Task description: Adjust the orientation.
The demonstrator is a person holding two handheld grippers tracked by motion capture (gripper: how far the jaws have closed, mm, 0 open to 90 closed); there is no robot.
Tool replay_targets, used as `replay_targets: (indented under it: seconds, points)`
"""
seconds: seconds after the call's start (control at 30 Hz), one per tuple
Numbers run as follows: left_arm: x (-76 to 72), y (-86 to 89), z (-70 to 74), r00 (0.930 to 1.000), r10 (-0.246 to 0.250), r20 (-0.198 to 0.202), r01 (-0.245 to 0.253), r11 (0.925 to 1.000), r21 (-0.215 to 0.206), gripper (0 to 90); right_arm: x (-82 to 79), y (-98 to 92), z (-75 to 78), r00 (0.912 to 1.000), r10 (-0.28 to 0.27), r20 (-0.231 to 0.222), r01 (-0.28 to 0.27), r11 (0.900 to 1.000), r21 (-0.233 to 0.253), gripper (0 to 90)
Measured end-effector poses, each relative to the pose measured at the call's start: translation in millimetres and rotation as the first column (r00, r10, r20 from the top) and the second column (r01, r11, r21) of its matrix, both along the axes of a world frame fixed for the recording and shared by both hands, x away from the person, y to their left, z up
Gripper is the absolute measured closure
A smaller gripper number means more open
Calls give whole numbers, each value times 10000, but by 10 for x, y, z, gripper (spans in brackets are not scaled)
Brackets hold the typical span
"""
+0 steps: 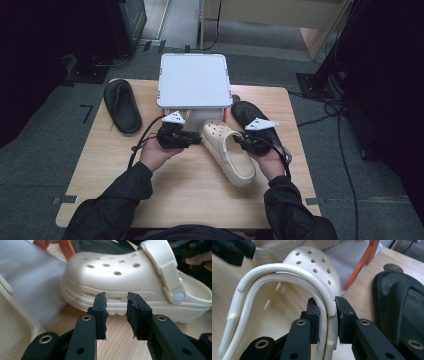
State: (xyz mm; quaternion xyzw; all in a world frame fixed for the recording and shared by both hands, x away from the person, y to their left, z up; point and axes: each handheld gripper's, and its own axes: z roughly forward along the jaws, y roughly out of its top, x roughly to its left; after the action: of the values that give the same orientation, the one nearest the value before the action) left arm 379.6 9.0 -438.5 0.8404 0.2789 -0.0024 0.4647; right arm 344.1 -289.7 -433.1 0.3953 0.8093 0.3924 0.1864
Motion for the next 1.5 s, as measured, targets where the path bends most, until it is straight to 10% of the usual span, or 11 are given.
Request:
replay_targets:
  seconds: [0.53, 1.1, 1.5]
  points:
    - [127, -99, -159, 9996, 243, -162, -239, 9994, 236, 691, 128, 265, -204, 9974, -714, -67, 712, 9973, -166, 692]
    - [128, -178, -227, 9994, 260, -249, -254, 9994, 247, 692, -214, -191, -125, 9992, 44, -403, 5, 9926, 1212, 599]
    - [150, -186, -247, 9992, 244, -314, -237, 9994, 239, 696, -270, -247, -155, 9988, 238, -421, -180, 9910, 1324, 851]
